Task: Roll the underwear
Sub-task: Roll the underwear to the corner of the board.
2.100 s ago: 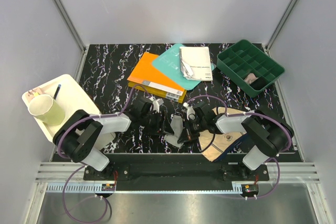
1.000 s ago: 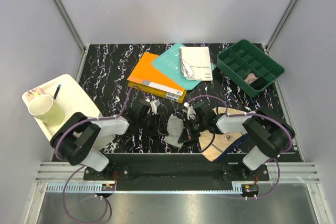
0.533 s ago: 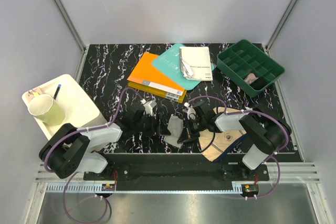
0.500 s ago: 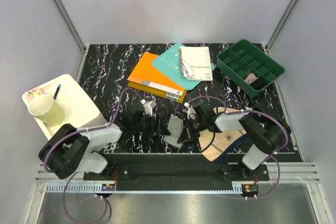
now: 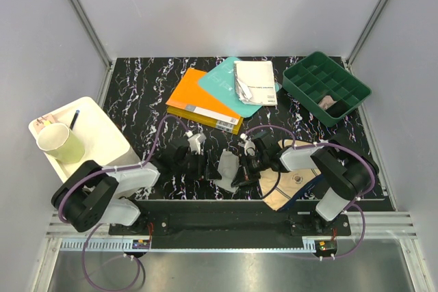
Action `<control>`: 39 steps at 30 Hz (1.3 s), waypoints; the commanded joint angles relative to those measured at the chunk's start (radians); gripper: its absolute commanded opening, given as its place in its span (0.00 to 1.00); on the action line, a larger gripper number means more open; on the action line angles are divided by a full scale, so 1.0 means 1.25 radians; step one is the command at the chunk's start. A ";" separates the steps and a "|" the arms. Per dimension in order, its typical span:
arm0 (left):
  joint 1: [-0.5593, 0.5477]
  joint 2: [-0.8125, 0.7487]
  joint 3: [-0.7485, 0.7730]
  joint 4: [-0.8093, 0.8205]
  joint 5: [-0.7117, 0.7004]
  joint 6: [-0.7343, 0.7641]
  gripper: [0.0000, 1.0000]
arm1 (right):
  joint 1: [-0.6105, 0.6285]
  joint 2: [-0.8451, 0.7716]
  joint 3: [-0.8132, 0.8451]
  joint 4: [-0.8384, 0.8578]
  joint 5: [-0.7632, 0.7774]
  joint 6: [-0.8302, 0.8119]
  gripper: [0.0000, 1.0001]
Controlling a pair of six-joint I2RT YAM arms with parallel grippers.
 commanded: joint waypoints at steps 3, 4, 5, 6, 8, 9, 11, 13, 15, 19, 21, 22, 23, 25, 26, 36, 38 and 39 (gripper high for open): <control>-0.018 0.017 -0.018 -0.049 -0.036 0.050 0.64 | -0.003 0.023 -0.018 -0.082 0.098 -0.026 0.00; -0.020 0.022 -0.012 -0.055 -0.047 0.053 0.64 | -0.003 0.020 -0.019 -0.082 0.098 -0.025 0.00; -0.023 0.027 -0.007 -0.061 -0.054 0.055 0.63 | -0.004 0.019 -0.019 -0.082 0.096 -0.026 0.00; -0.027 0.037 0.000 -0.079 -0.062 0.059 0.63 | -0.004 0.018 -0.019 -0.082 0.096 -0.026 0.00; -0.030 0.048 0.013 -0.095 -0.082 0.064 0.62 | -0.004 0.016 -0.019 -0.083 0.097 -0.025 0.00; -0.034 0.058 0.018 -0.103 -0.091 0.069 0.61 | -0.004 0.014 -0.019 -0.083 0.094 -0.026 0.00; -0.036 0.067 0.029 -0.110 -0.104 0.077 0.57 | -0.006 0.013 -0.019 -0.083 0.093 -0.025 0.00; -0.040 0.080 0.034 -0.111 -0.116 0.080 0.54 | -0.006 0.011 -0.018 -0.083 0.092 -0.023 0.00; -0.049 0.092 0.038 -0.112 -0.129 0.085 0.53 | -0.006 0.010 -0.018 -0.082 0.091 -0.022 0.00; -0.057 0.115 0.043 -0.117 -0.170 0.086 0.46 | -0.006 0.008 -0.017 -0.082 0.087 -0.023 0.00; -0.062 0.132 0.047 -0.116 -0.180 0.087 0.44 | -0.006 0.007 -0.017 -0.082 0.087 -0.025 0.00; -0.063 0.139 0.049 -0.115 -0.185 0.086 0.42 | -0.007 0.007 -0.017 -0.082 0.088 -0.023 0.00; -0.068 0.152 0.052 -0.115 -0.188 0.086 0.38 | -0.008 0.008 -0.018 -0.082 0.088 -0.023 0.00; -0.071 0.173 0.063 -0.114 -0.182 0.088 0.31 | -0.007 0.002 -0.018 -0.082 0.090 -0.023 0.00; -0.076 0.180 0.067 -0.115 -0.180 0.088 0.21 | -0.008 -0.006 -0.018 -0.084 0.091 -0.021 0.00; -0.077 0.209 0.130 -0.229 -0.174 0.092 0.00 | -0.006 -0.174 0.036 -0.265 0.191 -0.063 0.44; -0.076 0.211 0.166 -0.289 -0.172 0.104 0.00 | 0.009 -0.242 0.060 -0.307 0.227 -0.086 0.54; -0.076 0.212 0.176 -0.307 -0.171 0.106 0.00 | 0.020 -0.262 0.073 -0.322 0.249 -0.115 0.57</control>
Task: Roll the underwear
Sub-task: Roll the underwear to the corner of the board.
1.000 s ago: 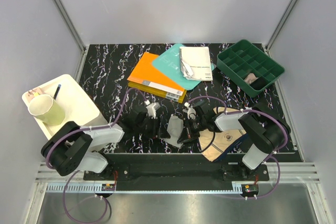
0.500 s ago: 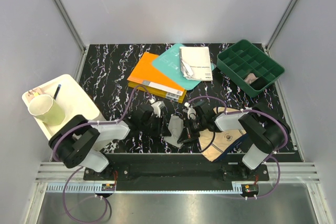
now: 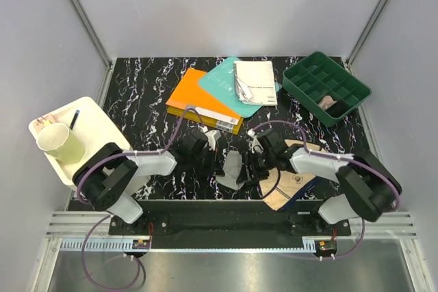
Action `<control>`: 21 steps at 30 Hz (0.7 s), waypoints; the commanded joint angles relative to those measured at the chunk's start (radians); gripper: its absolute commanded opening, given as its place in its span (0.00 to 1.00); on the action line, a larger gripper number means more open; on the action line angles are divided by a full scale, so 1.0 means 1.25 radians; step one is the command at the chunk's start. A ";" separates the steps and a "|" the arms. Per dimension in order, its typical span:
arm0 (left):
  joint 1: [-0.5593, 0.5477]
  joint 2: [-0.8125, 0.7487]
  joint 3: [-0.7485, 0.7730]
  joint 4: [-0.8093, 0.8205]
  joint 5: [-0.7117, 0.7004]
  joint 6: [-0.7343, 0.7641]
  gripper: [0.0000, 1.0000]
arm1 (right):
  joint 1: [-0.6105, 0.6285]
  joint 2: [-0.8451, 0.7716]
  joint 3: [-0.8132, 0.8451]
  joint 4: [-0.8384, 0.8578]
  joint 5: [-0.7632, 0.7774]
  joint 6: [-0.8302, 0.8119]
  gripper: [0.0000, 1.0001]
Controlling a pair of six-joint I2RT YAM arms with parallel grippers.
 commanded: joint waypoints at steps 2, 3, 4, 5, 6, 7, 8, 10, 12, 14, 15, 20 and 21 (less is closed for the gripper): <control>-0.002 0.049 0.044 -0.262 -0.068 0.057 0.00 | 0.091 -0.156 0.091 -0.153 0.211 -0.123 0.59; -0.001 0.051 0.052 -0.280 -0.062 0.059 0.00 | 0.123 -0.167 0.097 -0.153 0.286 -0.150 0.60; -0.002 0.059 0.059 -0.285 -0.055 0.060 0.00 | 0.147 -0.176 0.102 -0.152 0.315 -0.161 0.61; -0.002 0.061 0.071 -0.290 -0.042 0.062 0.00 | 0.168 -0.188 0.105 -0.135 0.344 -0.170 0.61; -0.002 0.066 0.075 -0.297 -0.037 0.063 0.00 | 0.210 -0.194 0.102 -0.120 0.378 -0.187 0.61; -0.002 0.069 0.078 -0.301 -0.033 0.064 0.00 | 0.227 -0.195 0.099 -0.095 0.397 -0.196 0.61; -0.001 0.070 0.083 -0.305 -0.026 0.064 0.00 | 0.249 -0.195 0.096 -0.085 0.415 -0.204 0.60; -0.001 0.075 0.088 -0.313 -0.025 0.068 0.00 | 0.310 -0.180 0.097 -0.061 0.473 -0.237 0.58; -0.001 0.077 0.089 -0.316 -0.023 0.069 0.00 | 0.358 -0.161 0.102 -0.055 0.519 -0.259 0.56; -0.001 0.081 0.089 -0.317 -0.022 0.068 0.00 | 0.379 -0.127 0.112 -0.051 0.545 -0.269 0.52; -0.001 0.081 0.089 -0.318 -0.022 0.069 0.00 | 0.390 -0.116 0.115 -0.049 0.567 -0.279 0.51; -0.001 0.083 0.089 -0.317 -0.021 0.069 0.00 | 0.451 -0.057 0.131 -0.015 0.628 -0.302 0.49; -0.001 0.085 0.091 -0.317 -0.020 0.069 0.00 | 0.457 -0.050 0.132 -0.014 0.639 -0.306 0.49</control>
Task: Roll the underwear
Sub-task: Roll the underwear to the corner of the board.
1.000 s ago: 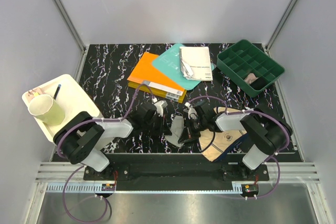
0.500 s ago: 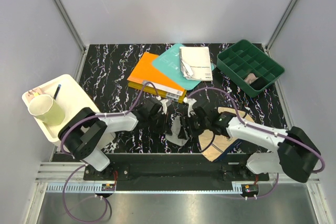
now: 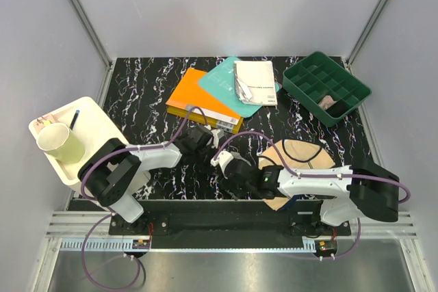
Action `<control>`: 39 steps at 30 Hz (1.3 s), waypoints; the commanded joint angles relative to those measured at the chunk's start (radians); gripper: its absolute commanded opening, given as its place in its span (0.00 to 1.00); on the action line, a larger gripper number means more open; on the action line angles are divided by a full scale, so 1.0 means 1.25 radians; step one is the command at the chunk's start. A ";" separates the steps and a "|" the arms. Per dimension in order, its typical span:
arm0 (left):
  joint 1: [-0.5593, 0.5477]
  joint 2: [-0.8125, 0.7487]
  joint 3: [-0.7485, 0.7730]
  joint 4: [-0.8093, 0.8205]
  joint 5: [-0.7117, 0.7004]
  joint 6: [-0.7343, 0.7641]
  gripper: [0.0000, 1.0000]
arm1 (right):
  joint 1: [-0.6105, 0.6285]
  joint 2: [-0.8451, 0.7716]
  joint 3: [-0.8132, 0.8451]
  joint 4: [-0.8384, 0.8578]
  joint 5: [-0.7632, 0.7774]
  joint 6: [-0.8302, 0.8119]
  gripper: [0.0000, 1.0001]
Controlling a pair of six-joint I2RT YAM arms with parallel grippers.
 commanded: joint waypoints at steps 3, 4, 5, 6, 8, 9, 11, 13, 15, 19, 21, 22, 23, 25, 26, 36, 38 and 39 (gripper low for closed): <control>-0.002 0.041 -0.020 -0.125 -0.031 0.043 0.00 | 0.054 0.044 0.052 0.059 0.131 -0.054 0.50; -0.003 0.042 -0.020 -0.125 -0.032 0.042 0.00 | 0.058 0.051 0.056 0.060 0.135 -0.056 0.50; -0.002 0.042 -0.020 -0.126 -0.029 0.042 0.00 | 0.065 0.056 0.056 0.060 0.147 -0.058 0.50; -0.002 0.041 -0.020 -0.126 -0.031 0.042 0.00 | 0.070 0.061 0.057 0.059 0.152 -0.061 0.49; -0.002 0.041 -0.020 -0.126 -0.029 0.043 0.00 | 0.076 0.077 0.056 0.060 0.162 -0.062 0.50; -0.003 0.041 -0.020 -0.125 -0.029 0.043 0.00 | 0.078 0.082 0.057 0.061 0.163 -0.062 0.50; -0.002 0.042 -0.020 -0.126 -0.029 0.043 0.00 | 0.083 0.100 0.056 0.060 0.174 -0.060 0.50; -0.002 0.042 -0.020 -0.126 -0.027 0.043 0.00 | 0.084 0.123 0.057 0.059 0.180 -0.058 0.49; -0.002 0.043 -0.020 -0.126 -0.026 0.042 0.00 | 0.087 0.147 0.062 0.054 0.185 -0.056 0.48; -0.002 0.044 -0.020 -0.126 -0.026 0.042 0.00 | 0.094 0.182 0.077 0.031 0.218 -0.035 0.44; -0.002 0.043 -0.021 -0.126 -0.022 0.042 0.00 | 0.096 0.198 0.082 0.021 0.225 -0.028 0.38; -0.002 0.042 -0.021 -0.125 -0.022 0.042 0.00 | 0.095 0.203 0.083 0.017 0.227 -0.020 0.31; -0.003 0.042 -0.021 -0.125 -0.021 0.043 0.00 | 0.095 0.208 0.085 0.012 0.225 -0.018 0.28; -0.002 0.039 -0.021 -0.125 -0.020 0.042 0.00 | 0.095 0.219 0.087 0.009 0.222 -0.009 0.19; -0.002 0.037 -0.021 -0.126 -0.020 0.040 0.00 | 0.096 0.223 0.087 0.007 0.209 -0.008 0.17; 0.043 -0.060 -0.039 -0.139 -0.043 0.018 0.43 | 0.079 0.118 0.038 0.040 0.068 0.002 0.00; 0.062 -0.099 -0.052 -0.146 -0.054 0.010 0.50 | 0.048 0.094 0.020 0.065 0.009 0.008 0.00; 0.065 -0.114 -0.057 -0.150 -0.059 0.009 0.55 | 0.037 0.070 0.005 0.075 -0.017 0.010 0.00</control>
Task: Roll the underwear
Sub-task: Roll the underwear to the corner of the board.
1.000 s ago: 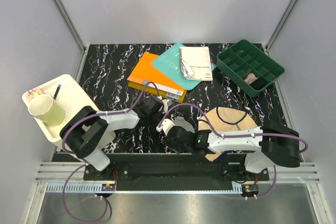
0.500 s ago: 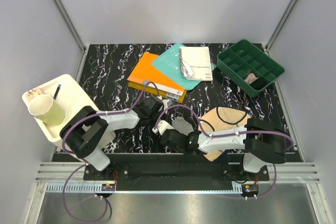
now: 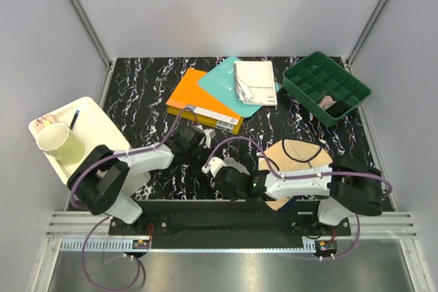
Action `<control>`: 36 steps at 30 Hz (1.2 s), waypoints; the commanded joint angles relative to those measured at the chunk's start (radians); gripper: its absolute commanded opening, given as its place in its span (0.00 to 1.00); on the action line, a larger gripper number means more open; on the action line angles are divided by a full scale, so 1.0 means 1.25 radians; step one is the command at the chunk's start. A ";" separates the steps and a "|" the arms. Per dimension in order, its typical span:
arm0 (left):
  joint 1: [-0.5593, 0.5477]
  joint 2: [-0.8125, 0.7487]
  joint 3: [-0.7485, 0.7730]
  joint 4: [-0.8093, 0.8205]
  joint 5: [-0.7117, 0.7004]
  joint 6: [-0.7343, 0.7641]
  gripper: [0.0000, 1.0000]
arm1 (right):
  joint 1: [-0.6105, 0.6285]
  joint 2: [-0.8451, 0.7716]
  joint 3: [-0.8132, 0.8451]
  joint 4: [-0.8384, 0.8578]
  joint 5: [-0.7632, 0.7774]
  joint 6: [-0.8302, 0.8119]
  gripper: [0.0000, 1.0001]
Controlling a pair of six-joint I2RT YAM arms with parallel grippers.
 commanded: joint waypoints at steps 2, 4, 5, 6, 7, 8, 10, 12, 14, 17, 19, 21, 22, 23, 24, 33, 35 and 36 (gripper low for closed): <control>0.039 -0.092 -0.051 -0.091 -0.075 -0.001 0.57 | -0.070 -0.102 -0.058 0.070 -0.208 0.034 0.00; 0.043 -0.128 -0.061 -0.093 -0.095 -0.007 0.59 | -0.123 -0.117 -0.082 0.095 -0.307 0.047 0.00; 0.047 -0.140 -0.070 -0.095 -0.100 -0.008 0.60 | -0.139 -0.123 -0.093 0.113 -0.337 0.050 0.00; 0.045 -0.151 -0.075 -0.093 -0.110 -0.011 0.60 | -0.169 -0.126 -0.099 0.132 -0.364 0.056 0.00; 0.045 -0.172 -0.080 -0.086 -0.113 -0.013 0.60 | -0.184 -0.127 -0.104 0.147 -0.420 0.065 0.00; 0.047 -0.183 -0.091 -0.081 -0.115 -0.013 0.60 | -0.202 -0.121 -0.107 0.168 -0.450 0.071 0.00; 0.045 -0.210 -0.099 -0.074 -0.116 -0.007 0.60 | -0.246 -0.111 -0.116 0.186 -0.528 0.091 0.00; 0.045 -0.225 -0.106 -0.070 -0.110 -0.001 0.60 | -0.270 -0.094 -0.123 0.213 -0.574 0.113 0.00; 0.044 -0.236 -0.111 -0.057 -0.103 0.000 0.60 | -0.306 -0.076 -0.126 0.232 -0.630 0.126 0.00; 0.033 -0.246 -0.117 -0.030 -0.091 -0.001 0.59 | -0.348 -0.051 -0.129 0.250 -0.688 0.155 0.00; 0.020 -0.248 -0.121 -0.010 -0.083 -0.002 0.59 | -0.367 -0.034 -0.131 0.254 -0.725 0.174 0.00; 0.009 -0.246 -0.122 0.008 -0.083 -0.001 0.59 | -0.397 -0.007 -0.131 0.269 -0.748 0.195 0.00; 0.000 -0.246 -0.122 0.015 -0.083 -0.005 0.59 | -0.407 0.003 -0.132 0.273 -0.769 0.200 0.00; -0.005 -0.244 -0.122 0.020 -0.082 -0.005 0.59 | -0.421 0.021 -0.136 0.283 -0.775 0.205 0.00; -0.006 -0.243 -0.122 0.028 -0.082 -0.006 0.59 | -0.430 0.030 -0.136 0.287 -0.790 0.217 0.00; -0.048 -0.233 -0.136 0.113 -0.060 -0.012 0.59 | -0.488 0.127 -0.134 0.309 -0.849 0.265 0.00; -0.049 -0.224 -0.142 0.130 -0.056 -0.011 0.59 | -0.494 0.148 -0.133 0.309 -0.852 0.269 0.00; -0.050 -0.221 -0.145 0.146 -0.053 -0.010 0.59 | -0.501 0.154 -0.132 0.310 -0.856 0.270 0.00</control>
